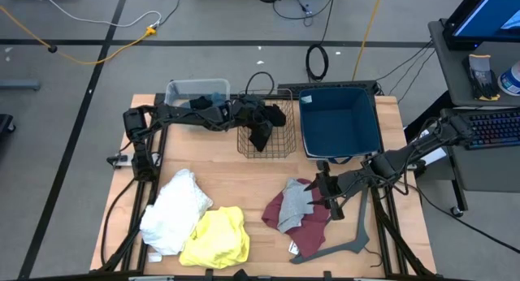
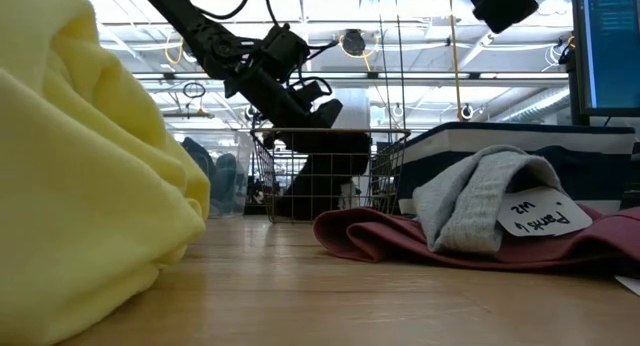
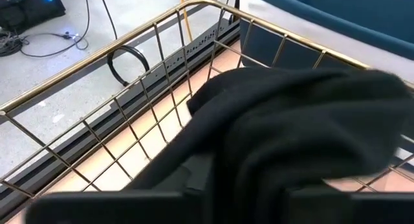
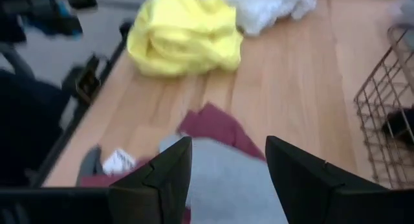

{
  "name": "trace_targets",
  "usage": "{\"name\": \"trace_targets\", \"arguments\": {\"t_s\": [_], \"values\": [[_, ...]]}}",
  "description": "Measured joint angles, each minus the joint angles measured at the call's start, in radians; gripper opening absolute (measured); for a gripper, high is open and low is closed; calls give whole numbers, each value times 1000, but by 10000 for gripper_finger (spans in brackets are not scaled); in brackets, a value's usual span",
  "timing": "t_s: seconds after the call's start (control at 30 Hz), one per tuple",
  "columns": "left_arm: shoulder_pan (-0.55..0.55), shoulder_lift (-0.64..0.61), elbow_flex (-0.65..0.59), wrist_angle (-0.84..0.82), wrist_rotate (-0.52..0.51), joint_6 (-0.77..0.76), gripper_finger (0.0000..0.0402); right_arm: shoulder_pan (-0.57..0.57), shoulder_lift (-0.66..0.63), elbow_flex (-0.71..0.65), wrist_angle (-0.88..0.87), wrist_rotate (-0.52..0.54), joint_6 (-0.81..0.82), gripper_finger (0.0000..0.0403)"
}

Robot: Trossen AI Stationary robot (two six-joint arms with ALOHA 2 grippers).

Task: Pick & Place Cloths
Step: Put the black short into the gold wire basket, then put the grey short into the gold wire basket

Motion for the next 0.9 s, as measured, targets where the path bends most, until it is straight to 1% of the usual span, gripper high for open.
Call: {"name": "trace_targets", "arguments": {"t_s": [0.1,0.27,0.43,0.53,0.63,0.77,0.9], "values": [[0,0,0,0,0,1,136,0,3,-25,74,0,10,192],[-5,0,0,-14,0,17,220,0,4,-107,197,-1,-16,192],[-5,-19,0,-8,0,29,275,0,4,-177,260,-52,-47,192],[-5,-43,0,-9,1,29,294,0,4,-193,267,-52,-55,192],[-9,-76,0,-12,3,29,305,1,4,-201,270,-51,-73,192],[-18,-128,0,-12,3,42,310,21,8,-210,299,-49,-83,192],[-31,-181,0,-14,2,91,310,62,48,-211,318,-45,-97,192]]}}
